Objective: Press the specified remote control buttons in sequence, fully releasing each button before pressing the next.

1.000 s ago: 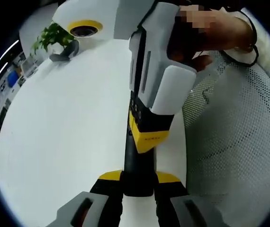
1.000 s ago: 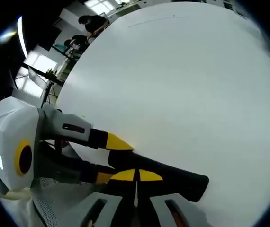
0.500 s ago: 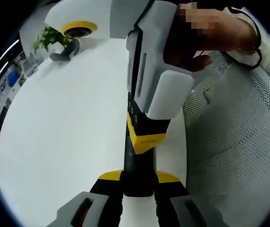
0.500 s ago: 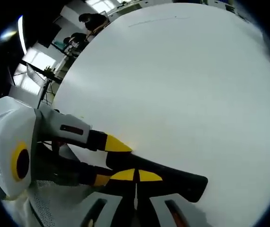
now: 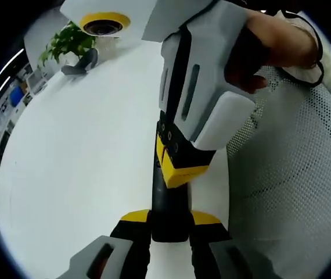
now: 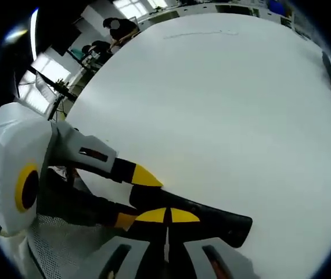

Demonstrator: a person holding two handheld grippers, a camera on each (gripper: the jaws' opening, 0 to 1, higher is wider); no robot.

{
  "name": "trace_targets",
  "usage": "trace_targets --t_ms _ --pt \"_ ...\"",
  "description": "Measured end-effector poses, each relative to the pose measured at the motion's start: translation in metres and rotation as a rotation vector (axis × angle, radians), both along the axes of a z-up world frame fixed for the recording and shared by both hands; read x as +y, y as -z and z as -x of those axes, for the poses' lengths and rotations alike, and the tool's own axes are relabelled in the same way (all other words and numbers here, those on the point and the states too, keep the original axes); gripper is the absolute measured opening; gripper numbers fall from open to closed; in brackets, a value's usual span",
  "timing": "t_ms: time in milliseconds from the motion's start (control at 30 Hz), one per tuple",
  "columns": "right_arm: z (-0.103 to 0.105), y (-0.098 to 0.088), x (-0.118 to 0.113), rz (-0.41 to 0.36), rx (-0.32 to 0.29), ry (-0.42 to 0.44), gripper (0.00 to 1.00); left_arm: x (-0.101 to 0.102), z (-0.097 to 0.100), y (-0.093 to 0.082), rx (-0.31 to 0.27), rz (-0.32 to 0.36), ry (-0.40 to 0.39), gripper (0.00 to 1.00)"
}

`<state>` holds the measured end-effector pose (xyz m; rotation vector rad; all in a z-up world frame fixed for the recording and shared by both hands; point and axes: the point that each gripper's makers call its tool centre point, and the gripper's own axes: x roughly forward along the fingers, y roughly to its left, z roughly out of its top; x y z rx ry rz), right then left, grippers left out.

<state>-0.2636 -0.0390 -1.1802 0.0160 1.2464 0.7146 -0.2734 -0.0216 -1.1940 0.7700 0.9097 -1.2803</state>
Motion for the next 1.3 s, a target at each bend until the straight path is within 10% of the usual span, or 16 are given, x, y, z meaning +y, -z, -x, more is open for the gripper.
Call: trace_targets --t_ms 267,600,1033,1300 --pt "-0.01 -0.028 -0.006 -0.077 -0.119 0.047 0.0 0.0 -0.001 0.0 -0.004 0.015 -0.019 0.25" --pt "-0.034 -0.088 -0.028 -0.084 -0.456 0.093 0.0 -0.001 -0.001 0.0 -0.009 0.022 -0.063 0.24" --pt "-0.036 -0.128 -0.063 -0.137 -0.648 0.201 0.2 0.003 -0.009 0.0 -0.014 -0.013 -0.05 0.24" --pt "-0.039 -0.13 -0.08 -0.166 -0.66 0.278 0.37 0.012 -0.023 0.0 -0.036 -0.03 -0.048 0.23"
